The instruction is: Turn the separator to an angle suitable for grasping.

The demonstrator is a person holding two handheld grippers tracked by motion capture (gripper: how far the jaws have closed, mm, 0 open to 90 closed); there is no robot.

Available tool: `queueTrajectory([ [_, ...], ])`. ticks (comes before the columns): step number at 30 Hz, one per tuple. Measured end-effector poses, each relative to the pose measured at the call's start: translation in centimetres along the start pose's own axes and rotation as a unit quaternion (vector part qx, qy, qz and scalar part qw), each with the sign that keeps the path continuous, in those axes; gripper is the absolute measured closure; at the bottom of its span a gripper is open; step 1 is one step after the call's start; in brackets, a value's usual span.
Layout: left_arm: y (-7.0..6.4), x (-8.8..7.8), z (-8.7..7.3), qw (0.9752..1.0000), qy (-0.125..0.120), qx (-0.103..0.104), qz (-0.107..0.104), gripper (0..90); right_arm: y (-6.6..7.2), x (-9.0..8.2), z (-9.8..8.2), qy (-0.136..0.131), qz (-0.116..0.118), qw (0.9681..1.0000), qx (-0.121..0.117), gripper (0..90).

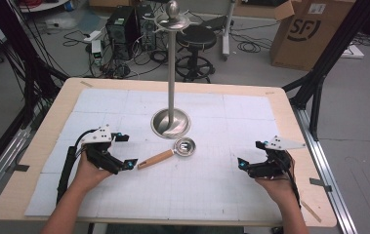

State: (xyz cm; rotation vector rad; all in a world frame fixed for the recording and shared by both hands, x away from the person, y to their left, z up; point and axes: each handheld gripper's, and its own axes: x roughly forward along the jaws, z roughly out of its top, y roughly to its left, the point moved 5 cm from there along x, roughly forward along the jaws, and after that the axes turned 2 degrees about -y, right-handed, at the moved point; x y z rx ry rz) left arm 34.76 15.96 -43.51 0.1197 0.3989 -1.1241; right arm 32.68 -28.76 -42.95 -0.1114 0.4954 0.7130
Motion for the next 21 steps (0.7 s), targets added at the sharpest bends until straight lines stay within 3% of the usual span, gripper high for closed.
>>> queueTrajectory([
  [12,0.2,0.4,-0.1,1.0000,0.003,-0.001,0.000,1.8,0.0,-0.1,-0.4,0.014,-0.008,0.9998,-0.014,0.6],
  [21,0.7,1.2,-0.4,0.9999,0.011,-0.008,0.001,1.8,-0.2,-0.3,-1.0,0.019,-0.005,0.9998,-0.008,0.6],
])
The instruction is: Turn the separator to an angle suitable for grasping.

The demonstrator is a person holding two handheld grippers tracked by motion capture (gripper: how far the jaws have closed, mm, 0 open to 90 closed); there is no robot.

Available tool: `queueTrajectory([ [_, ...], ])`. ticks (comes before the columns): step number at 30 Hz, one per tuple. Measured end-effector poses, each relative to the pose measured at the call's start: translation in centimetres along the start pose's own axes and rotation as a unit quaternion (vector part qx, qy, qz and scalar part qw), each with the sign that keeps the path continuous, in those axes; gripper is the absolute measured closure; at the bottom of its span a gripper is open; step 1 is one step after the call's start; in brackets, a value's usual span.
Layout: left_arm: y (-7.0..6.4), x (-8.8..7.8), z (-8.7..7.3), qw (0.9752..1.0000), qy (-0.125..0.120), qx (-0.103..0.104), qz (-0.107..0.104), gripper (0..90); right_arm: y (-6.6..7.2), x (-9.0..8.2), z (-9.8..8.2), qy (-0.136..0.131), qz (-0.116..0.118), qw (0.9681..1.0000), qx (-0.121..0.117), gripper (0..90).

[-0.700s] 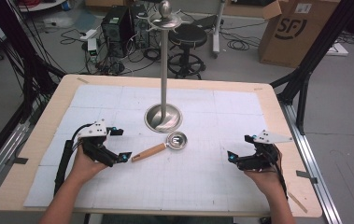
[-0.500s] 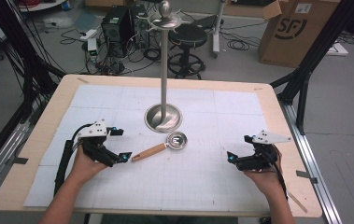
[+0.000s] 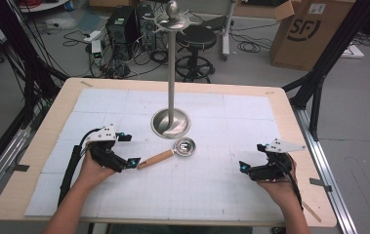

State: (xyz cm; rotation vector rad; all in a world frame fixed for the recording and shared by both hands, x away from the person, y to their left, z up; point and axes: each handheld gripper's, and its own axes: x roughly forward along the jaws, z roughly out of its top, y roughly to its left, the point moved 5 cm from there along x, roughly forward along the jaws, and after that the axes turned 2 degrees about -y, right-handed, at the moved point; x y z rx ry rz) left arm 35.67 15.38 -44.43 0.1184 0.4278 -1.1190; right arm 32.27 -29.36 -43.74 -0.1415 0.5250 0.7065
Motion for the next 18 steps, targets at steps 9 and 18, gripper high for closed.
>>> queueTrajectory([
  [9,-0.5,0.3,0.5,0.9999,-0.006,0.006,-0.007,1.9,0.2,-0.2,-0.1,0.008,-0.010,0.9999,-0.006,0.7],
  [18,-1.1,1.6,0.9,0.9999,0.004,0.010,-0.014,1.9,0.2,-0.3,-0.1,0.007,-0.008,0.9999,-0.007,0.7],
])
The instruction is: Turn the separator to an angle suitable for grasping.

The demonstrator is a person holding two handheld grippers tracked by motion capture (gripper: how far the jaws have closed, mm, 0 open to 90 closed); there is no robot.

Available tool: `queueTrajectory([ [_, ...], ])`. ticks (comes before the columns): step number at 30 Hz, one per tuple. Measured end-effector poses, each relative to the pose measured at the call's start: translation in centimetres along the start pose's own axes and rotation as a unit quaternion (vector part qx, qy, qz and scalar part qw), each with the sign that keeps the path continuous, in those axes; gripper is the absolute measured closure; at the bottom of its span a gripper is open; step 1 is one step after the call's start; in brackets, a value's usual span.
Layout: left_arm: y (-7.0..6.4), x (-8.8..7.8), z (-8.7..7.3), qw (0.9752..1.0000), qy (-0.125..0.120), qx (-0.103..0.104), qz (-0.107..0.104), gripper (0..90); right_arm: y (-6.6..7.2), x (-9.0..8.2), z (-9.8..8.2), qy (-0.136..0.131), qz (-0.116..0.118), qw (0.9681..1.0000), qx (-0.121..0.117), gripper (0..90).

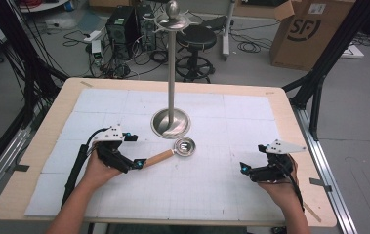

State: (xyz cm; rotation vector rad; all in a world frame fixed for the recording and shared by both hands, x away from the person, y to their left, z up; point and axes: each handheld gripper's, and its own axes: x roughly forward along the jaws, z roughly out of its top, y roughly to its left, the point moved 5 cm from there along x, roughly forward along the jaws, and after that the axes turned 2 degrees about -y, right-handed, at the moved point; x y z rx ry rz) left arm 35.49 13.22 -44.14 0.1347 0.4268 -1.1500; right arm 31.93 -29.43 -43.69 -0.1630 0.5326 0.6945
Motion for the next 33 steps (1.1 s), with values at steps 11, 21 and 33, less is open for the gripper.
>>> queueTrajectory([
  [11,-0.3,1.1,-0.1,0.9997,0.024,0.010,-0.004,13.2,0.2,0.3,0.0,0.008,0.000,1.0000,-0.005,0.7],
  [21,-0.6,1.9,0.1,0.9992,0.035,0.018,-0.003,23.3,0.3,0.5,-0.1,0.012,-0.001,0.9999,-0.007,0.7],
  [33,-0.9,3.4,-0.2,0.9968,0.073,0.032,-0.007,36.0,0.2,0.7,-0.1,0.015,0.001,0.9999,-0.006,0.7],
])
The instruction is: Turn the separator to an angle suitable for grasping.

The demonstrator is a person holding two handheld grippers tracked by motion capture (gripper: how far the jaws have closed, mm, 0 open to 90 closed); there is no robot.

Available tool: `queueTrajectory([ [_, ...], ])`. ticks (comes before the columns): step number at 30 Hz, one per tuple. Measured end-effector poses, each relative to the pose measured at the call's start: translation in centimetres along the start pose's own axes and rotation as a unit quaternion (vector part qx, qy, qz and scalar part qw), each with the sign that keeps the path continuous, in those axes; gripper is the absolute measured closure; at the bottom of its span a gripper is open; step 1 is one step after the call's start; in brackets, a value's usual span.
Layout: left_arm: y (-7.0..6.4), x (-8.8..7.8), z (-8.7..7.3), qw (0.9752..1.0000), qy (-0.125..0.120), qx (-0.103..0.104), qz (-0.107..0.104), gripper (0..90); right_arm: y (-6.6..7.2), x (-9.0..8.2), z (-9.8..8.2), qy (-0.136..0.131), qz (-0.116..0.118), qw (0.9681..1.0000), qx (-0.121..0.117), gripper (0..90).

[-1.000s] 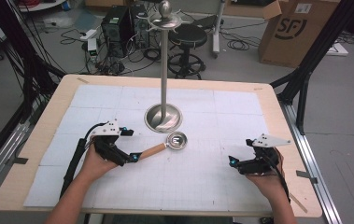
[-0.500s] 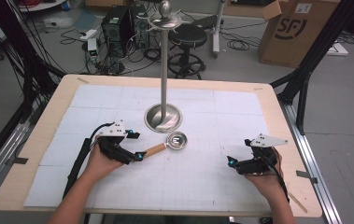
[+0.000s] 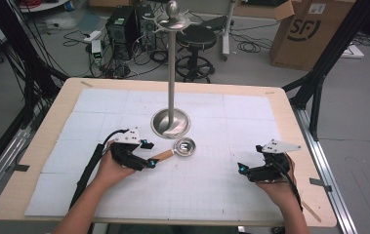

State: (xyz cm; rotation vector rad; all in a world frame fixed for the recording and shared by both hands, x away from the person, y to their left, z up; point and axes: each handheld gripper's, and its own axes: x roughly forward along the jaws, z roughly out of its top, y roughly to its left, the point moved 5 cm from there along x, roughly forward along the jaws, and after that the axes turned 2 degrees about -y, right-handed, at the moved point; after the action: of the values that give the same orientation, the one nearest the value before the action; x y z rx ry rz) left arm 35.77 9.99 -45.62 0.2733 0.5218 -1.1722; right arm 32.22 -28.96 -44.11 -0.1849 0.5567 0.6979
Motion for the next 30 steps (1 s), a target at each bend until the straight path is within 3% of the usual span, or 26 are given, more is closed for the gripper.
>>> queueTrajectory([
  [7,0.2,0.4,-0.6,0.9995,0.027,-0.002,0.013,42.3,0.0,0.0,0.0,0.000,-0.001,1.0000,0.001,0.7],
  [13,0.1,1.8,-0.8,0.9988,0.047,-0.001,0.016,47.5,0.1,0.3,0.0,0.004,-0.001,1.0000,-0.003,0.7],
  [17,-0.2,2.5,-1.0,0.9974,0.069,0.006,0.018,58.1,0.0,0.2,0.0,0.003,-0.002,1.0000,-0.002,0.7],
  [20,-0.1,2.5,-0.9,0.9970,0.073,0.008,0.023,66.2,0.0,0.1,-0.1,0.004,-0.001,1.0000,0.000,0.7],
  [30,-0.1,2.5,-0.9,0.9962,0.078,0.022,0.030,66.4,0.0,0.1,-0.1,0.004,-0.001,1.0000,-0.001,0.7],
])
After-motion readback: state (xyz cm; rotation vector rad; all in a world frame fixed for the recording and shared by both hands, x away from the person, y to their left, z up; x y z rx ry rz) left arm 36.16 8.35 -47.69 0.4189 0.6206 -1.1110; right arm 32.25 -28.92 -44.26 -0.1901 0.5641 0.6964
